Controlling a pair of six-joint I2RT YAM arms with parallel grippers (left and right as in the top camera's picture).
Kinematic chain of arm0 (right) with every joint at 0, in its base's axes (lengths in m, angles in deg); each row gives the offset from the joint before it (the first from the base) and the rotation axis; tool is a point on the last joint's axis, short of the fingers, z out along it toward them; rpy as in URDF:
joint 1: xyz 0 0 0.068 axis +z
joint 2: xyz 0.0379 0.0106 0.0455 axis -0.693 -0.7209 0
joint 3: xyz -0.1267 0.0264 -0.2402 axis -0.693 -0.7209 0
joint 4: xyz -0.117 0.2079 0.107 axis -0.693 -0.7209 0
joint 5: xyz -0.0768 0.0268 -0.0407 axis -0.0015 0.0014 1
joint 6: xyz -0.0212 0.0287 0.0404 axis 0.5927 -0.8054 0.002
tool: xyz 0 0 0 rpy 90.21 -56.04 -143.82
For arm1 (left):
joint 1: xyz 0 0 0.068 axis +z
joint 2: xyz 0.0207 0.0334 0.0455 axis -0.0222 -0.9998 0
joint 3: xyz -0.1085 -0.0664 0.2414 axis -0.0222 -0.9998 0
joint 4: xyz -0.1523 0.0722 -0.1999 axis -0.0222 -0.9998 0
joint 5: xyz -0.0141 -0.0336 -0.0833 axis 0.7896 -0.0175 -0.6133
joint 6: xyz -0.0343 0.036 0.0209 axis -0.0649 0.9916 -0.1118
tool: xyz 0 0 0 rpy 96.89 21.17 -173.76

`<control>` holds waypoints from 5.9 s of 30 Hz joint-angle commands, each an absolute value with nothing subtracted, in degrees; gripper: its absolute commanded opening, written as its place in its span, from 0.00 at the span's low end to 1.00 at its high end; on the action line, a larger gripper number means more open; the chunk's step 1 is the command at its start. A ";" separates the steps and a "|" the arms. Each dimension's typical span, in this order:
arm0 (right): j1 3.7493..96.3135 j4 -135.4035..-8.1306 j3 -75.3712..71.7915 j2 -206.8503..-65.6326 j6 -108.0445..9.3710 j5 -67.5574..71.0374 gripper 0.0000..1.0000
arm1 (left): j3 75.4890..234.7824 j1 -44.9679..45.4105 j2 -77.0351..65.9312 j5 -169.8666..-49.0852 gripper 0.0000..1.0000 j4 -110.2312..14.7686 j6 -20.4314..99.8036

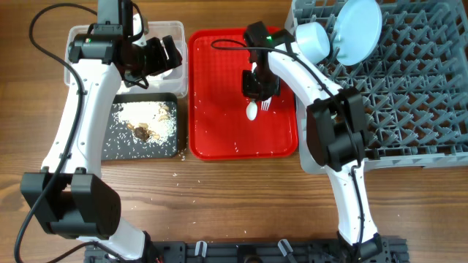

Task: Sort waste into correct bins and load items into the dishwasher rack
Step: 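Carry the white spoon into the rack and release it, then return the right gripper to the white fork and grasp it, then carry the white fork into the rack and release it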

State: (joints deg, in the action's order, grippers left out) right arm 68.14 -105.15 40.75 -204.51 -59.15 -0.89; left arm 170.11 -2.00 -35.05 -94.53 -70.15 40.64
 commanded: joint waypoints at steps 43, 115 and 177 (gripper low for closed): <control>72.88 -94.86 24.38 -199.18 -66.76 -2.25 0.13 | 170.52 -1.82 -34.52 -94.18 1.00 -70.17 40.94; 68.23 -82.03 15.84 -190.68 -76.00 13.01 0.47 | 170.52 -1.82 -34.52 -94.18 1.00 -70.17 40.94; 37.72 -115.43 20.84 -154.02 -58.95 10.76 0.66 | 170.52 -1.82 -34.52 -94.18 1.00 -70.17 40.96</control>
State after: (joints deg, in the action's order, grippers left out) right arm 37.69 -112.87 14.11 -159.62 -62.89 12.72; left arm 170.11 -2.00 -35.05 -94.53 -70.17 40.64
